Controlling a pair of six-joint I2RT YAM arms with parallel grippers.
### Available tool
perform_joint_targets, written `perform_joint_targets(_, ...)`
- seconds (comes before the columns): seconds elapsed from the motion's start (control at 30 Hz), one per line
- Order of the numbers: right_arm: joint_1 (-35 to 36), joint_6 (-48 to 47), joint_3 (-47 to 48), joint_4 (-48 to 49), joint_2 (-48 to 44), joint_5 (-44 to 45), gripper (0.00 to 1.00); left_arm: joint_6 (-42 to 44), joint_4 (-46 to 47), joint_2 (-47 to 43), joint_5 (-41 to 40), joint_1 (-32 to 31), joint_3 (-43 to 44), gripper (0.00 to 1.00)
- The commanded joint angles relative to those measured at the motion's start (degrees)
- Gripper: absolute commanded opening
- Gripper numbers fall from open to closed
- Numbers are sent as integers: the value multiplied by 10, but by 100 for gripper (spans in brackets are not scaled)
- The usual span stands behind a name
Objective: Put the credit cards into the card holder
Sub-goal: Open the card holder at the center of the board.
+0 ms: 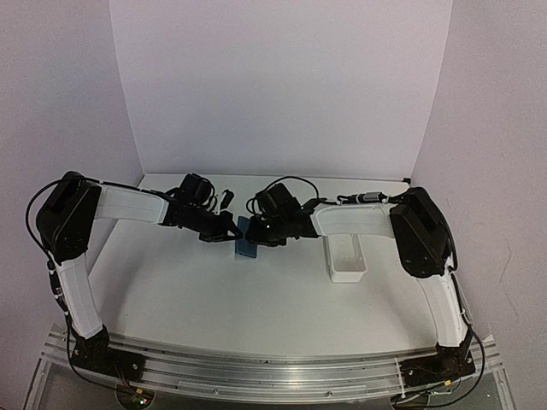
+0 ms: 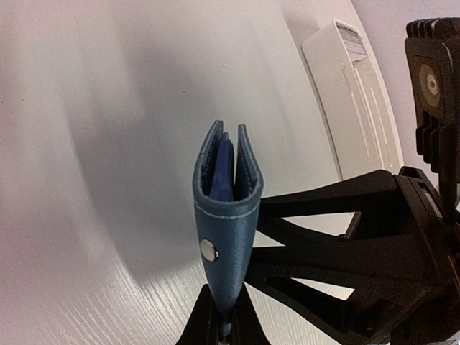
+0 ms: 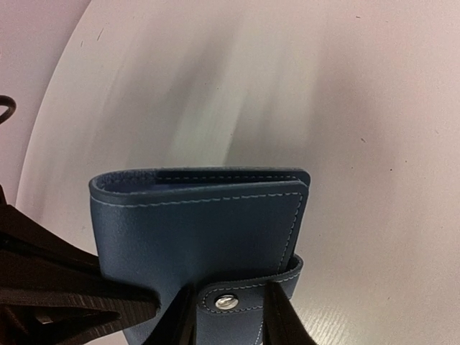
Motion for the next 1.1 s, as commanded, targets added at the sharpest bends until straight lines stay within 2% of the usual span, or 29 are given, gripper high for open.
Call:
perform_joint_targets(0.0, 1, 3, 21, -1, 30, 11, 21, -7, 52, -24, 41, -13, 4, 0)
perform_joint_targets(0.2, 0, 5, 1, -5, 30, 32, 0, -9, 54, -25, 48, -13, 8, 0)
perform_joint_targets(0.33, -4, -1, -13, -9, 21, 50, 0, -6, 33, -26, 36, -12, 8, 0)
perform_joint_targets(0.57, -44, 0, -106, -12, -45, 83, 0, 39, -36, -45, 22, 16, -1, 0)
perform_joint_targets(0.73, -46, -32, -91, -10, -50, 37, 0, 50, -29, -55, 30, 18, -11, 0)
perform_joint_targets(0.83, -47, -66, -78, -10, -58, 5, 0, 49, -18, -54, 61, 28, -11, 0)
perform_joint_targets(0.87, -51, -74, -78, -9, -68, -6, 5, 52, -11, -57, 74, 33, -13, 0)
perform_joint_targets(0.9, -61, -89, -79, -7, -82, -34, 21, 64, -1, -64, 94, 43, -15, 0)
perform_joint_targets(0.97, -77, -129, -77, -1, -104, -119, 44, 94, 18, -79, 135, 58, -20, 0)
perform_joint_targets(1.0, -83, -156, -76, -2, -118, -163, 60, 116, 31, -89, 165, 66, -23, 0)
perform_joint_targets(1.07, -92, -207, -80, -2, -156, -192, 77, 179, 43, -113, 204, 69, -27, 0)
